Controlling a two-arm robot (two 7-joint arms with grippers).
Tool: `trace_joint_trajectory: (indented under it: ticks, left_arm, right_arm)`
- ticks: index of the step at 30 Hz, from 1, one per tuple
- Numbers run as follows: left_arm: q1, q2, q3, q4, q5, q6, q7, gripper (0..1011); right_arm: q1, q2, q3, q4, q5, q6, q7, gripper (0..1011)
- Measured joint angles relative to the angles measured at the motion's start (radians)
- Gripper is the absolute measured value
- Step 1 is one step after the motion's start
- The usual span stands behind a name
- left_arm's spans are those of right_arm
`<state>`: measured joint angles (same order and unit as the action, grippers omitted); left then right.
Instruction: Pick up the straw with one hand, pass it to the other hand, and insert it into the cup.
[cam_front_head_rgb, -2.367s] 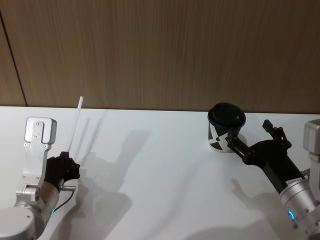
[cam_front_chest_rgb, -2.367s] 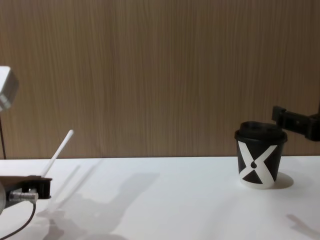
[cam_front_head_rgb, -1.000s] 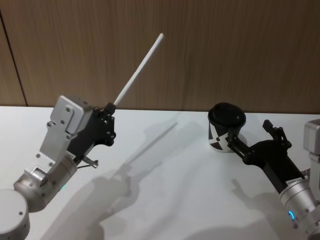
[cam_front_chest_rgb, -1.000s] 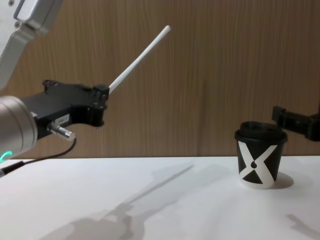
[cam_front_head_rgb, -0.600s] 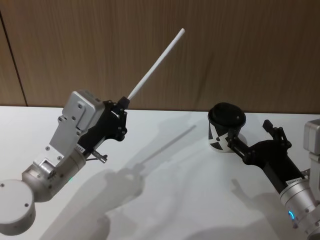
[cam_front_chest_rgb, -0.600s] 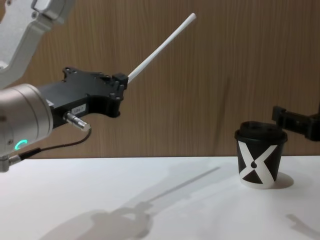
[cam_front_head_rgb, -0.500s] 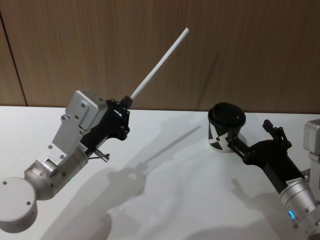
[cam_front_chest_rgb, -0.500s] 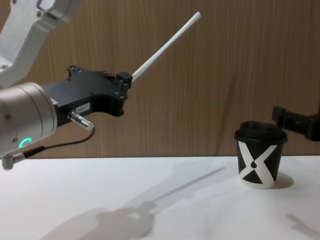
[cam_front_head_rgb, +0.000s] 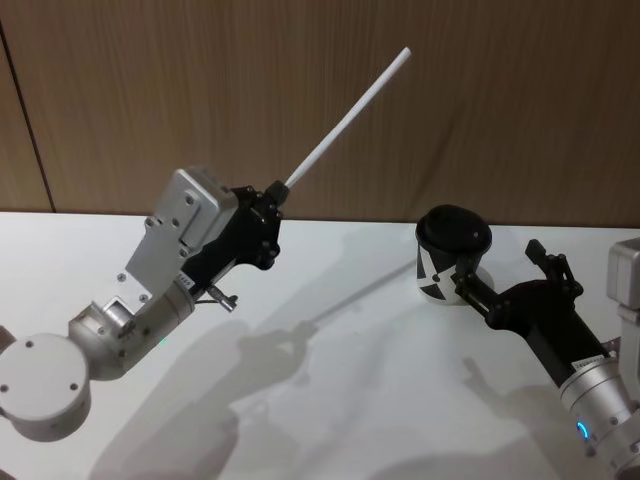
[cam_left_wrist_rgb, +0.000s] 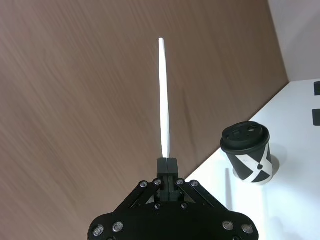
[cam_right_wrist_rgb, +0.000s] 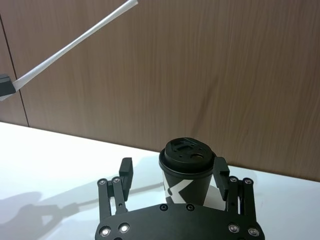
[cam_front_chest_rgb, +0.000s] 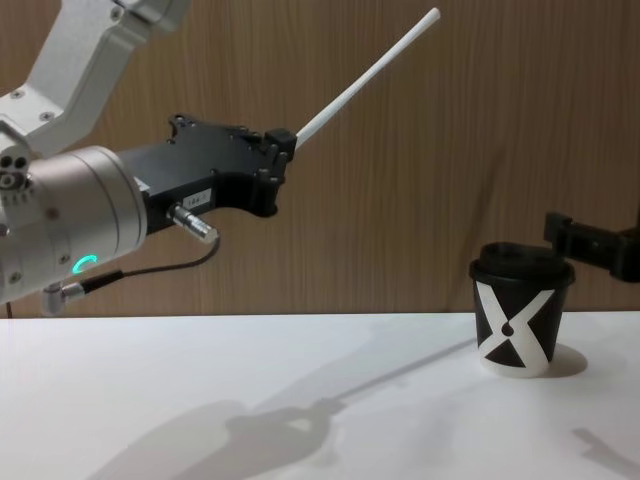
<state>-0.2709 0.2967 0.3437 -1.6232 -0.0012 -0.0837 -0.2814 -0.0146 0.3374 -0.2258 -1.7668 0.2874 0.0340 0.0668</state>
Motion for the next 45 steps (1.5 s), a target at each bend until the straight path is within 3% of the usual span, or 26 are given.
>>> trace_joint_trajectory:
  ticks: [22,45]
  left_arm:
    - [-0.053,0.0,0.044,0.04,-0.027,-0.011,-0.084,0]
    - [-0.057,0.013,0.073,0.035,-0.048,-0.006,-0.105,0]
  right_arm:
    - [0.0,0.0,0.0,0.0,0.0,0.0,0.0,1001]
    - [0.0,0.0,0.0,0.0,0.0,0.0,0.0,1001]
